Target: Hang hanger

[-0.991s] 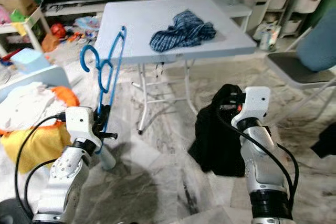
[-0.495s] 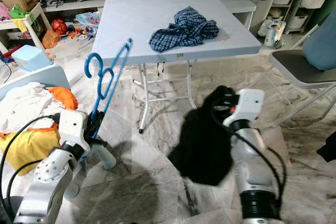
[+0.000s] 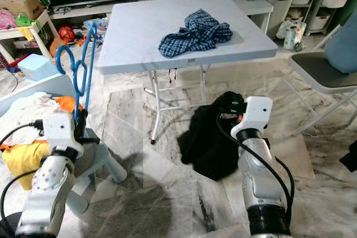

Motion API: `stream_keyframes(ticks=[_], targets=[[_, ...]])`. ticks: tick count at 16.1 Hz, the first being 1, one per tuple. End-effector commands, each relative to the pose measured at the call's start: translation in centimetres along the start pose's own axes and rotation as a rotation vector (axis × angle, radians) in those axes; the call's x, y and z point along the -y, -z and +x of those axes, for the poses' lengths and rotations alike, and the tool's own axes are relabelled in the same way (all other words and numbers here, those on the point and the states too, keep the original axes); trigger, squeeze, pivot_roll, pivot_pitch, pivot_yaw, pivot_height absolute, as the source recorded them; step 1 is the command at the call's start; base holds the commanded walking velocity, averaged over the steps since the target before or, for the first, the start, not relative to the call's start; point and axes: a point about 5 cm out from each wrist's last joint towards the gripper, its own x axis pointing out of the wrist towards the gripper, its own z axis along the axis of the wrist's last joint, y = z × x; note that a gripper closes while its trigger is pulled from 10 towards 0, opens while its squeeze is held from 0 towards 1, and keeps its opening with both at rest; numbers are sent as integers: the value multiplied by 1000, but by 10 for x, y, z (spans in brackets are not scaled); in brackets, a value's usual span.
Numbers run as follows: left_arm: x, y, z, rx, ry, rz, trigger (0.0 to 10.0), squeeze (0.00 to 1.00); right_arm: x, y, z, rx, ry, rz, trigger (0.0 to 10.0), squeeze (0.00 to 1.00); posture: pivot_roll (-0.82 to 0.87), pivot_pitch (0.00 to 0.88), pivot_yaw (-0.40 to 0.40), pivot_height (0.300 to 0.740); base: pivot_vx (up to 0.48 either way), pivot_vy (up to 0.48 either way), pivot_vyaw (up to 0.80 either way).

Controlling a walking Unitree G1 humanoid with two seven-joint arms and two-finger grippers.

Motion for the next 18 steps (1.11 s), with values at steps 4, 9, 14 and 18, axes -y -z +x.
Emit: stream_keyframes(ticks=[4, 9, 14, 18], targets=[[6, -8, -9, 24, 3, -18, 10000, 0, -8, -2, -11, 1, -26, -9, 10000, 0, -71, 0, 50, 740, 310, 0, 0], [18, -15, -11, 42, 14, -63, 10000, 0, -17, -8, -6, 10, -63, -4, 10000, 0, -69, 0, 36, 740, 370, 0, 0], [15, -21, -7, 54, 6, -69, 10000, 0, -13, -14, -1, 17, -64, -14, 10000, 0, -75, 0, 30, 740, 429, 0, 0], [16, -20, -10, 42, -2, -78, 10000, 0, -15, -16, -2, 13, -90, -23, 10000, 0, -81, 0, 25, 740, 459, 0, 0]])
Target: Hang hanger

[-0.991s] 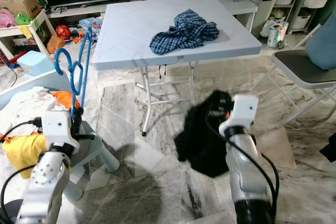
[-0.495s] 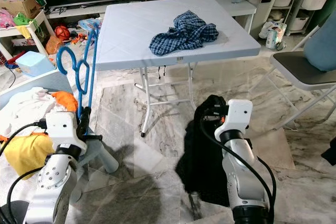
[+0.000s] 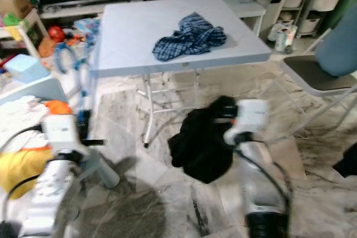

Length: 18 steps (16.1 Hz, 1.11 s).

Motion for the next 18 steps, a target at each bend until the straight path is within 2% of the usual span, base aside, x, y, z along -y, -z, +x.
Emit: stream_keyframes(ticks=[1, 13, 18], targets=[[6, -7, 1, 29, 16, -11, 10000, 0, 9, -16, 0, 62, 20, -24, 10000, 0, -81, 0, 24, 740, 461, 0, 0], [7, -9, 0, 16, -1, -18, 10000, 0, 4, -25, 10, 81, -26, -40, 10000, 0, -71, 0, 15, 740, 459, 0, 0], [8, -13, 0, 18, -14, -32, 10000, 0, 2, -28, 14, 90, -31, -37, 10000, 0, -66, 0, 10, 740, 456, 0, 527]])
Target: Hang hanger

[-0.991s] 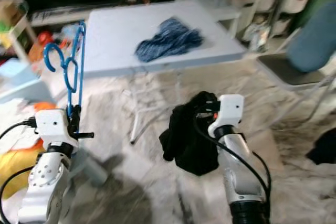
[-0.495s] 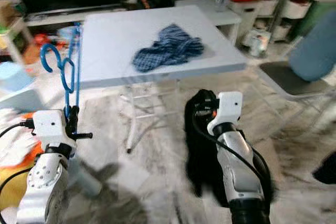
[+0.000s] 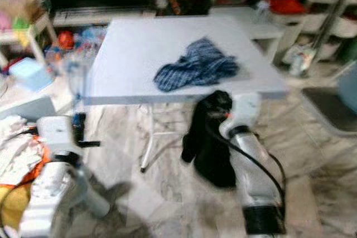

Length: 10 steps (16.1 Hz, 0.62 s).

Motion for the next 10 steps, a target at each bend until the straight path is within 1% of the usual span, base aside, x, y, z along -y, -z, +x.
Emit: stream_keyframes(ticks=[1, 3, 10], targets=[[8, -11, 2, 41, 23, -12, 10000, 0, 8, -10, 1, 41, 18, -15, 10000, 0, -63, 0, 9, 740, 454, 0, 694], [9, -13, 3, 46, 24, -13, 10000, 0, 8, -10, 3, 43, 18, -13, 10000, 0, -62, 0, 9, 740, 452, 0, 691], [8, -13, 5, 45, 26, -9, 10000, 0, 8, -12, 7, 52, 22, -6, 10000, 0, -54, 0, 8, 740, 453, 0, 0]])
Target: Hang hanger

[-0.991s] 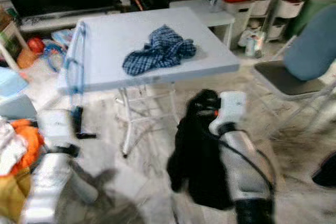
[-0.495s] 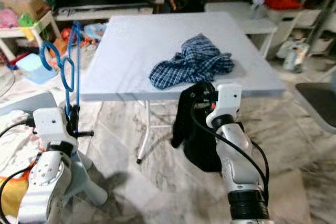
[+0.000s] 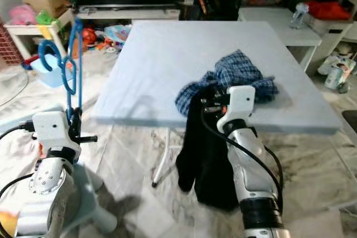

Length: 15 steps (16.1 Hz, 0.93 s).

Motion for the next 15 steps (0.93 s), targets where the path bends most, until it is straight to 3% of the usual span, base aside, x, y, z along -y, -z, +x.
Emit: stream_keyframes(ticks=[1, 9, 15], targets=[[8, -7, 3, 21, 33, -6, 10000, 0, 7, -9, 2, 44, 19, -6, 10000, 0, -52, 0, 10, 740, 454, 0, 0], [17, -11, 5, 17, 86, -6, 10000, 0, 5, -7, 2, 42, 30, -4, 10000, 0, -51, 0, 12, 740, 425, 0, 0], [22, -5, 4, -21, 79, 6, 10000, 0, 5, -7, 6, 45, 32, 11, 10000, 0, -42, 0, 9, 740, 0, 0, 0]])
